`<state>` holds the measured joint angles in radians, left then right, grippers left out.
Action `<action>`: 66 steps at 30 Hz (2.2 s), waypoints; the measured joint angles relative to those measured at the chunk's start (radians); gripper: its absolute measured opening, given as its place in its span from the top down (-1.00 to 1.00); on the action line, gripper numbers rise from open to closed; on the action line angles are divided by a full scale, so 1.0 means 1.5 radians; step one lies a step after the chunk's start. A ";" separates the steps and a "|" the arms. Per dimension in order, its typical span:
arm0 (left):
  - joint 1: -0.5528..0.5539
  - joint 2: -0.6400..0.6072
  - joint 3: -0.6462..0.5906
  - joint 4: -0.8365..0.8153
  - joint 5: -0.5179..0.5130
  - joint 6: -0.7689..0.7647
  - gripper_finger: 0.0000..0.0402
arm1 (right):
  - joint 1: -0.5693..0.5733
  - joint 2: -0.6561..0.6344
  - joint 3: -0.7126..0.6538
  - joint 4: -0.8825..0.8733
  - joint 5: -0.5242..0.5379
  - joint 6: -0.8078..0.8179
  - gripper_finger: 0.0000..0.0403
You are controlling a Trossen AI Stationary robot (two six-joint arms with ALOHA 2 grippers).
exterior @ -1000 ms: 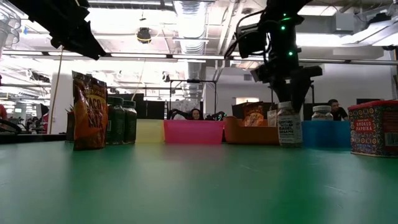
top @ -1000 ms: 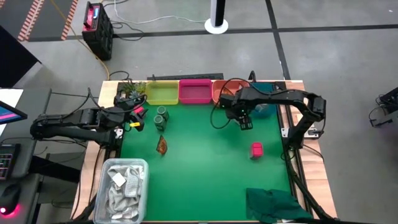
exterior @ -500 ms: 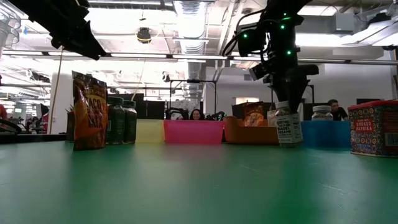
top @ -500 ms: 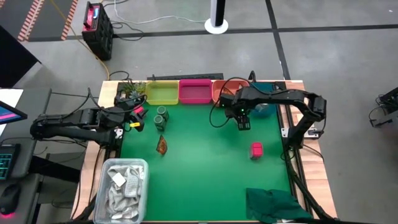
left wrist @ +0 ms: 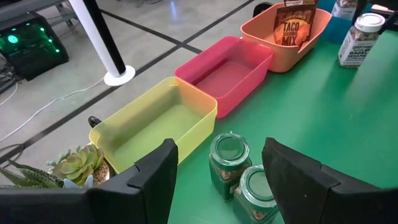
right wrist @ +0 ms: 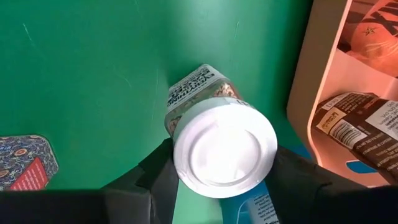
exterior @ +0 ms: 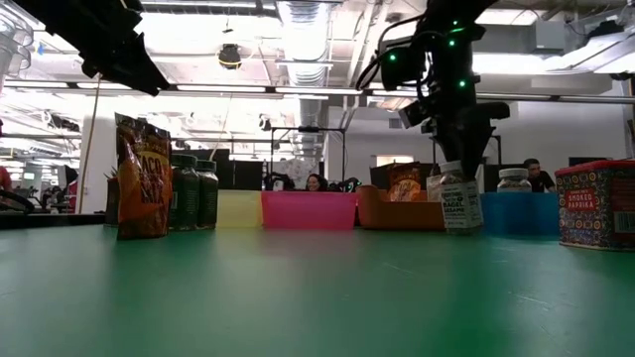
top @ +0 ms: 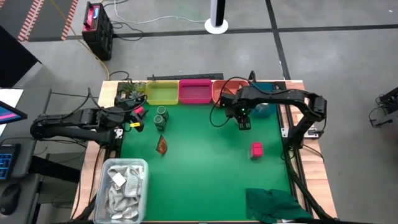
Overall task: Sort spices by type
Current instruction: Put the white seasoning into the blue bin
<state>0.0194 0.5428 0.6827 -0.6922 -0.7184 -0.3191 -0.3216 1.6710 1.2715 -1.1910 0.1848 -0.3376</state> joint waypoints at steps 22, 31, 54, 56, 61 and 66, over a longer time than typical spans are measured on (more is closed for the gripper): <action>0.000 0.000 0.000 0.001 0.000 0.000 -0.12 | -0.080 -0.177 0.000 -0.008 -0.001 0.078 -0.10; 0.000 0.000 0.000 0.001 0.000 -0.001 -0.12 | -0.154 -0.225 0.000 -0.016 0.084 0.168 -0.10; 0.000 0.000 0.000 0.001 0.000 -0.003 -0.12 | -0.395 -0.111 0.000 0.020 0.055 0.224 -0.12; 0.000 0.000 0.000 0.001 0.000 -0.003 -0.12 | -0.404 -0.089 0.000 0.022 0.046 0.221 -0.12; 0.000 0.000 0.000 0.001 0.000 -0.003 -0.12 | -0.412 -0.047 0.000 0.024 0.036 0.211 -0.12; 0.000 0.000 0.000 0.001 0.000 -0.002 -0.12 | -0.411 -0.026 0.000 0.030 0.030 0.206 -0.22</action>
<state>0.0196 0.5426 0.6827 -0.6910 -0.7181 -0.3225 -0.9388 1.6322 1.2720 -1.1466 0.2302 -0.0289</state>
